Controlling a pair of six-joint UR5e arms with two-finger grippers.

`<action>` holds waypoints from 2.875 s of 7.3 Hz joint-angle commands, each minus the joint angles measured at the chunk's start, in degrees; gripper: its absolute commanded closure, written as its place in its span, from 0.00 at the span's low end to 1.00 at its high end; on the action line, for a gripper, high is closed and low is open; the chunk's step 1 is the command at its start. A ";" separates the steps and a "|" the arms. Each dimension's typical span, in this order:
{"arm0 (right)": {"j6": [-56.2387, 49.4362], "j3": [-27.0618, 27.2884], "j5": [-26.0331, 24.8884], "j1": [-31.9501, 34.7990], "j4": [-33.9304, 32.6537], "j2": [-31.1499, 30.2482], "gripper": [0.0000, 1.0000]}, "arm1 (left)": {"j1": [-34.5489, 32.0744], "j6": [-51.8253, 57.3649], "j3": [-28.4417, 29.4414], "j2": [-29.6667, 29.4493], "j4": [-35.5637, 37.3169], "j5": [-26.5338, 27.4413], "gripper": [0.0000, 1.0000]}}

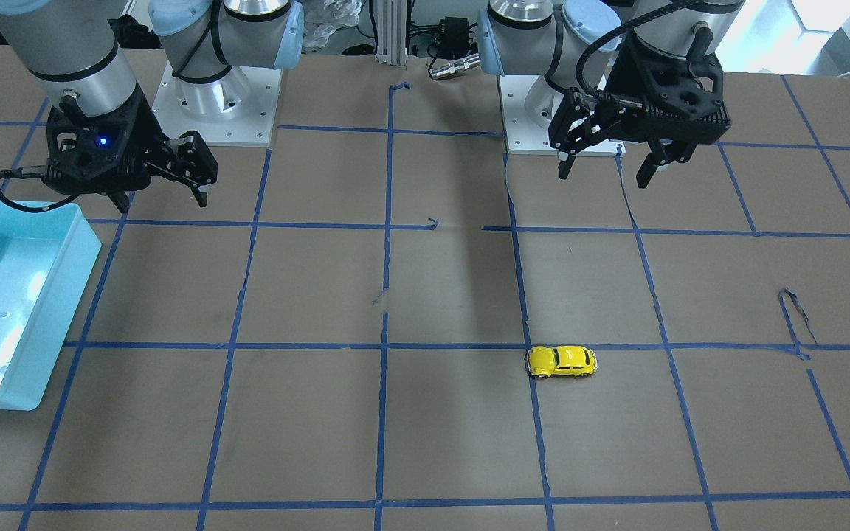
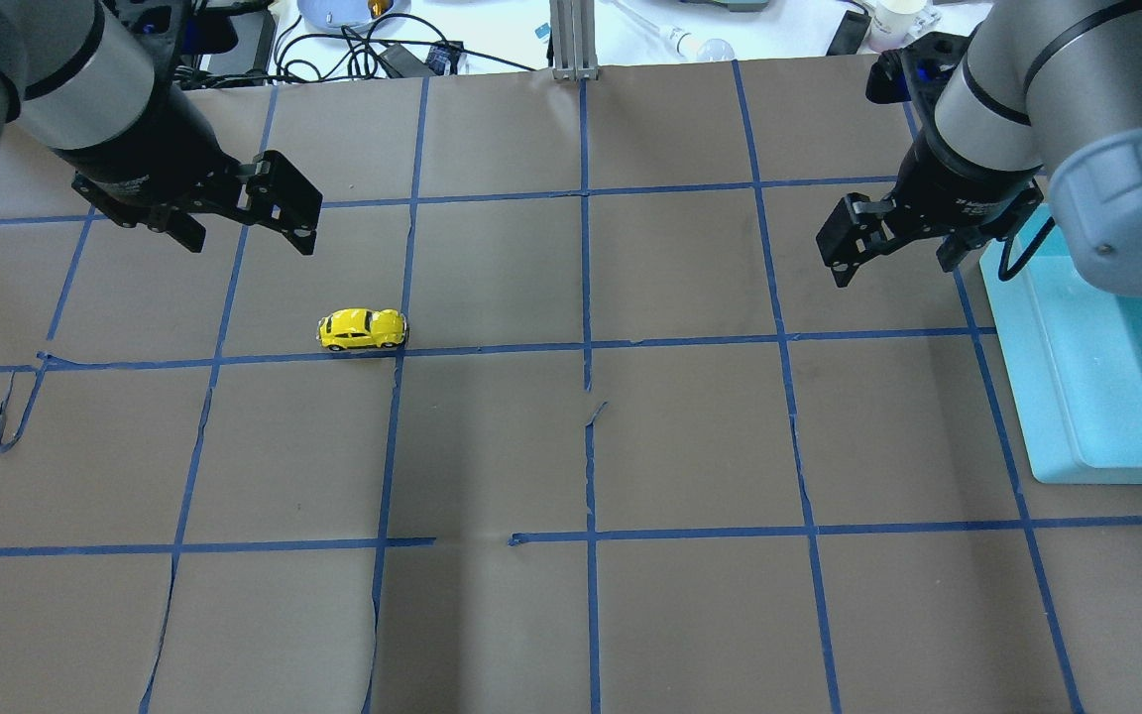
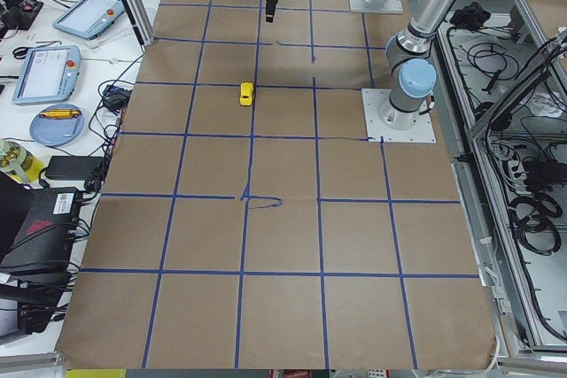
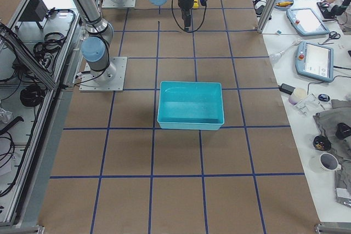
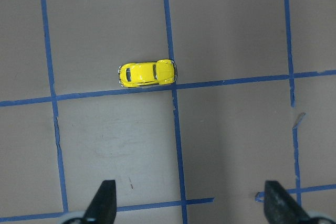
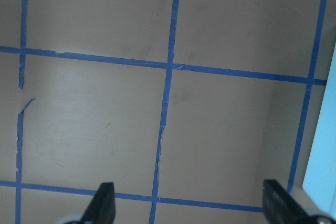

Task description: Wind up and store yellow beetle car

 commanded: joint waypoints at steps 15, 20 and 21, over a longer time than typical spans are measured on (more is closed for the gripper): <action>-0.44 0.00 0.08 0.00 -0.14 0.09 0.00 | 0.00 0.18 -0.03 0.44 -0.35 0.17 0.00; -0.44 0.00 0.17 0.00 -0.14 0.00 0.00 | 0.70 12.24 -0.11 -4.89 0.17 -0.01 0.00; -0.44 0.00 0.26 0.00 -0.14 0.09 0.00 | 0.70 21.71 -0.03 -8.66 2.35 0.43 0.00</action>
